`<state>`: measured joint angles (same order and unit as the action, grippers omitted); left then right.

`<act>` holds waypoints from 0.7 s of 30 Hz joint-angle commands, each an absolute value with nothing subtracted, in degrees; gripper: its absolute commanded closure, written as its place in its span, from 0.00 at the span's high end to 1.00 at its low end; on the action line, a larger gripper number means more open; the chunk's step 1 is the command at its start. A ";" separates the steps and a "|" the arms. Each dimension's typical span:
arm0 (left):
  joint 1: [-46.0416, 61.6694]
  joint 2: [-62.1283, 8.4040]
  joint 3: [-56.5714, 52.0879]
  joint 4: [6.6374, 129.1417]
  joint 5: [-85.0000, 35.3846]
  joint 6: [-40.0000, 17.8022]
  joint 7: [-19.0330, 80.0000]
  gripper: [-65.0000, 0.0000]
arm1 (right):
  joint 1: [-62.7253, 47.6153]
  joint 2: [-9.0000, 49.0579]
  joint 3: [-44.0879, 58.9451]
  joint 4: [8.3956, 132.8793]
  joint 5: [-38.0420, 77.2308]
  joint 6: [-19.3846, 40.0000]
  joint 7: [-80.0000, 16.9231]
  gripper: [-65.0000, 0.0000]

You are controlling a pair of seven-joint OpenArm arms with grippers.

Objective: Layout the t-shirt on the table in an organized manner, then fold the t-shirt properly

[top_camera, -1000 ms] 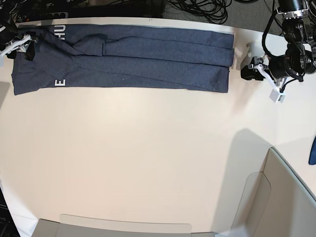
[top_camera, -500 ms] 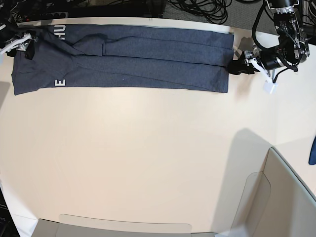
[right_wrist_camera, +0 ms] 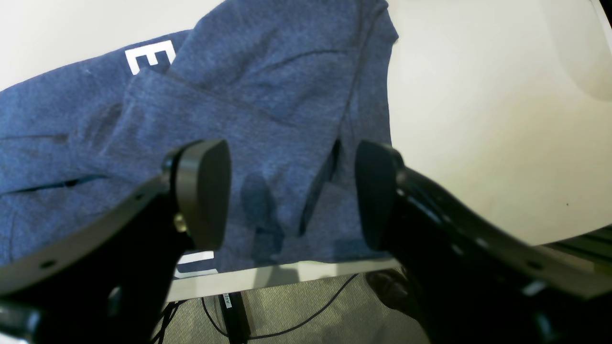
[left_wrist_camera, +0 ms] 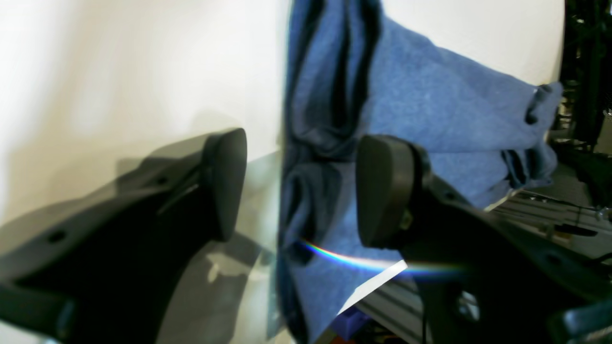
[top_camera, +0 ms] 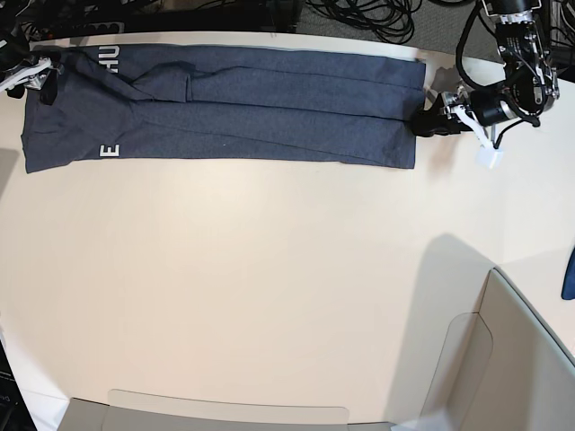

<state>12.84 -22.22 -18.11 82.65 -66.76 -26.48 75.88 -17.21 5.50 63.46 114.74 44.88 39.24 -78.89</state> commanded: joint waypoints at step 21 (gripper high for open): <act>14.46 -19.65 -17.45 82.68 -61.93 -25.71 80.00 0.54 | -16.22 6.29 63.78 115.65 45.76 40.00 -78.11 0.62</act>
<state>13.37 -19.53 -17.96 83.02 -67.55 -26.65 76.25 -16.29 5.50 63.46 114.74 44.91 39.24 -78.89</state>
